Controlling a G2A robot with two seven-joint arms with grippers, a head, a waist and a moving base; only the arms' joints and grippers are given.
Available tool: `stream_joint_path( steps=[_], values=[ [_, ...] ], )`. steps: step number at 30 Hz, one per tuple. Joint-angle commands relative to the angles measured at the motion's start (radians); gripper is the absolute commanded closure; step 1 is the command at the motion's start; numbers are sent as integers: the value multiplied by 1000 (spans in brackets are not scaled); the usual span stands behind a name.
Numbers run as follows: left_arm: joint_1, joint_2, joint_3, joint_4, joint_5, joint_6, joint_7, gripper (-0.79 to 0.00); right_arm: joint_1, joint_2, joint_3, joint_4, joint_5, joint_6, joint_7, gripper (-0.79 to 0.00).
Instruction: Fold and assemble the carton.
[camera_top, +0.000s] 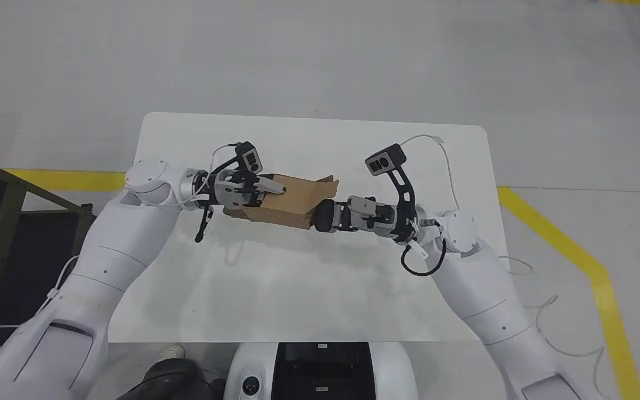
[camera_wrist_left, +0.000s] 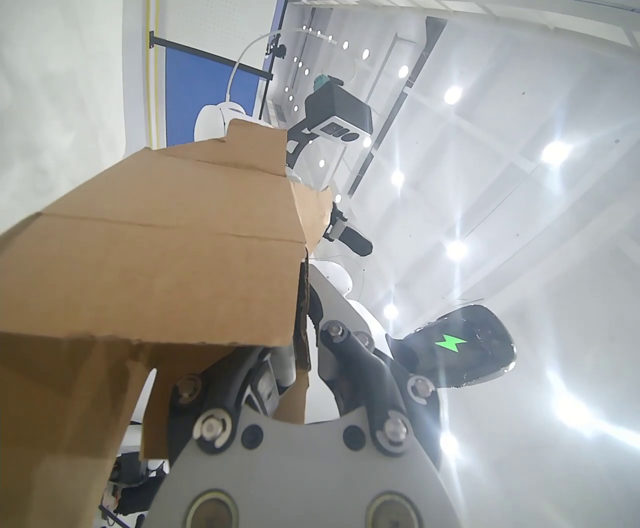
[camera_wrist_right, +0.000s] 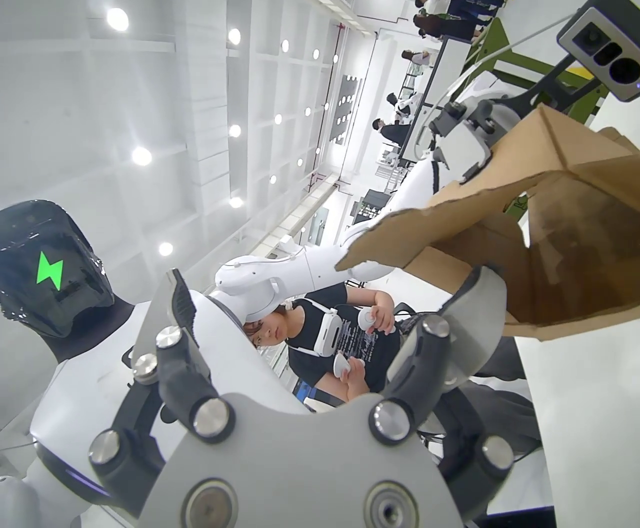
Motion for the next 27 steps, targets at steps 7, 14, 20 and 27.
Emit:
stream_joint_path(
  steps=[7, 14, 20, 27],
  values=[
    [1, -5, -19, 28, -2, -6, 4, 0, -6, 3, 32, -4, 13, -22, -6, -785],
    [8, -6, -29, 25, 12, -5, -17, 0, 6, 5, 61, 16, -6, -29, -39, -785],
    [11, -9, -41, 25, 12, -3, -6, 0, 25, -2, 30, 28, -13, -13, -29, -785],
    [14, -14, -61, 39, -5, -2, 49, 0, 10, -6, 7, 12, 4, -3, 7, -785]
  ],
)
